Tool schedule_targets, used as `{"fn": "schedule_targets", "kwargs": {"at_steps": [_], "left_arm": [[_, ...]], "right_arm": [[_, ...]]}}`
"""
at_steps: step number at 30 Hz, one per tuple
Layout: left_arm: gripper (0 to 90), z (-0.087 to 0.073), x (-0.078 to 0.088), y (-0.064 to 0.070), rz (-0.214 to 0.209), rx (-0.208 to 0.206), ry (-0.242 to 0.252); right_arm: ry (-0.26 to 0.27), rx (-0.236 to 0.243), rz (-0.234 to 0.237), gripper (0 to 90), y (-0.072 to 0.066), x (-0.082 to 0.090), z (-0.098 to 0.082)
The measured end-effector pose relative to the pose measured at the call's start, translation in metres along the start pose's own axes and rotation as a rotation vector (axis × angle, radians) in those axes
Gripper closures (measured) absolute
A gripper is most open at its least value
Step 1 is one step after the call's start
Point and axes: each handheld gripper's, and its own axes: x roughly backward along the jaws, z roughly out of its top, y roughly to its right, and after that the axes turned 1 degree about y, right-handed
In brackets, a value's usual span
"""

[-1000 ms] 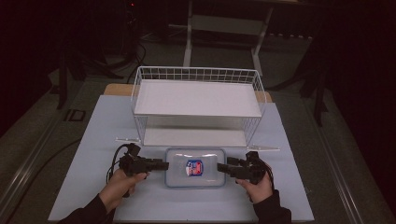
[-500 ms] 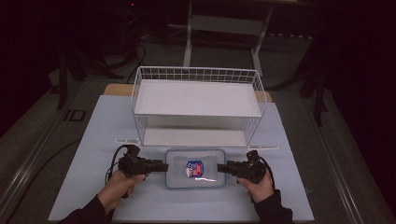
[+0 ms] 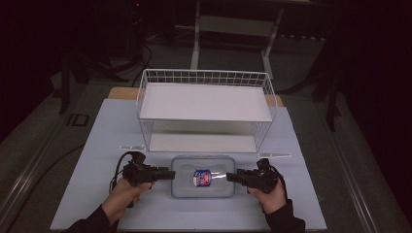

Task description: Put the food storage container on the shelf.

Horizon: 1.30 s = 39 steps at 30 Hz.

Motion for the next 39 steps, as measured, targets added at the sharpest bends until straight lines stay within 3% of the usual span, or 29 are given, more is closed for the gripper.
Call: {"fn": "schedule_targets", "kwargs": {"at_steps": [5, 16, 39], "left_arm": [[58.1, 0.005, 0.000, 0.006, 0.017, -0.021, 0.011], [57.9, 0.024, -0.004, 0.012, 0.050, -0.065, 0.043], [56.6, 0.048, -0.032, -0.010, 0.094, -0.087, 0.158]], "right_arm": [[0.019, -0.004, -0.001, 50.0, -0.002, 0.004, 0.003], [0.071, 0.035, -0.039, 48.9, -0.001, 0.009, 0.021], [0.111, 0.039, -0.121, 47.5, 0.026, 0.004, 0.050]]}}
